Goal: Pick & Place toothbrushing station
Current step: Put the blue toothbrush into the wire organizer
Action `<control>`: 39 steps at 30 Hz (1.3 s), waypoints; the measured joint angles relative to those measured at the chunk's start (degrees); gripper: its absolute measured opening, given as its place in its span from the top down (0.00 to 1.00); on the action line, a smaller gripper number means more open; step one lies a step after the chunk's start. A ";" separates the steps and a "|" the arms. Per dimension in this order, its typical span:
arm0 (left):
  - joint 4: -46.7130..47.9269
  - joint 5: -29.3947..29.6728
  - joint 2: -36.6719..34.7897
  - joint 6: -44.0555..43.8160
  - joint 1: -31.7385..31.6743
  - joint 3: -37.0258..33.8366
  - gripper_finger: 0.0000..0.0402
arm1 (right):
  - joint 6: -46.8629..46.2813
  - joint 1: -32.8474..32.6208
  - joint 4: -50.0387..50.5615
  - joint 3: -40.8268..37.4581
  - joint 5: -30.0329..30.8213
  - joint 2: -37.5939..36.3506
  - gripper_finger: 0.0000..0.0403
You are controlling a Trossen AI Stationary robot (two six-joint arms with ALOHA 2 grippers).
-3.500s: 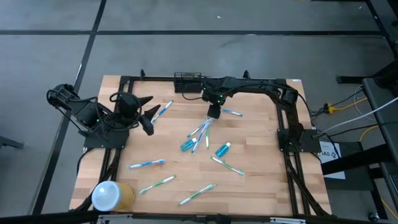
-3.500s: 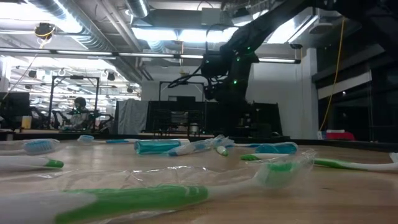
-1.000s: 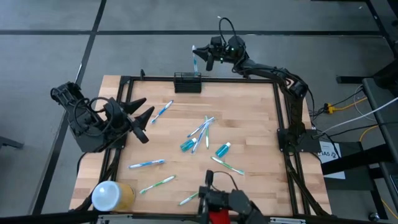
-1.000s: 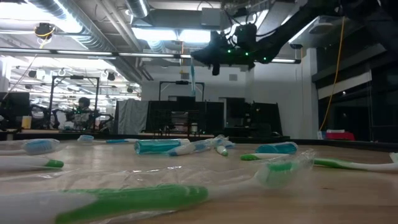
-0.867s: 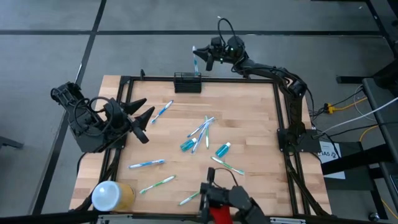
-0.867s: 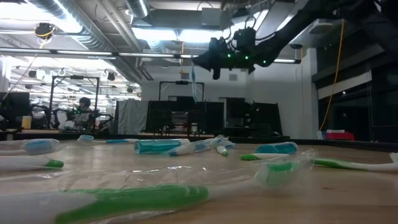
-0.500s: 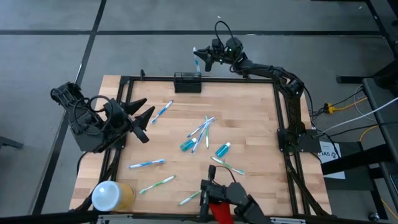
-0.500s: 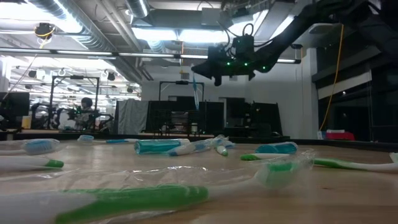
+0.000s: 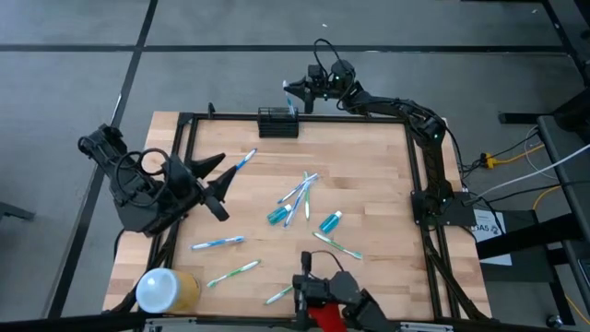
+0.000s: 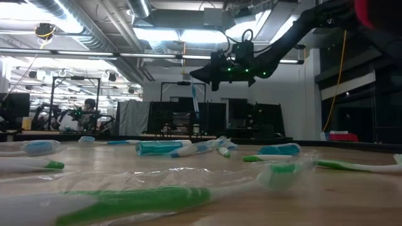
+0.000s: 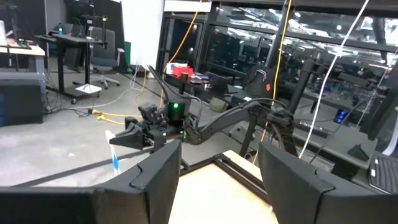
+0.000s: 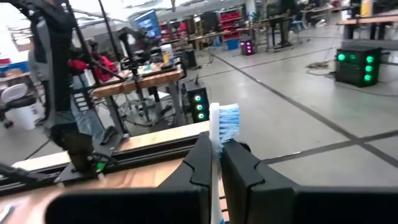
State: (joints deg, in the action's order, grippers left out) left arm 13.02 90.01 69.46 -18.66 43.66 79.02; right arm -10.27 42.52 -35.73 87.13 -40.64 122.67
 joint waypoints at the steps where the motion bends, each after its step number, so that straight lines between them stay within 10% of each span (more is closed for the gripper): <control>1: -0.50 0.01 0.21 0.36 0.00 0.00 0.48 | 0.45 -0.10 0.27 0.00 -0.60 0.00 0.96; 39: -5.15 0.01 1.94 1.55 2.19 0.00 0.48 | -0.75 -0.37 -0.59 0.09 2.65 5.09 0.91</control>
State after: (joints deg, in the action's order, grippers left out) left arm 7.88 90.02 71.40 -17.10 45.85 79.02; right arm -11.02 42.15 -36.32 87.22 -37.98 127.77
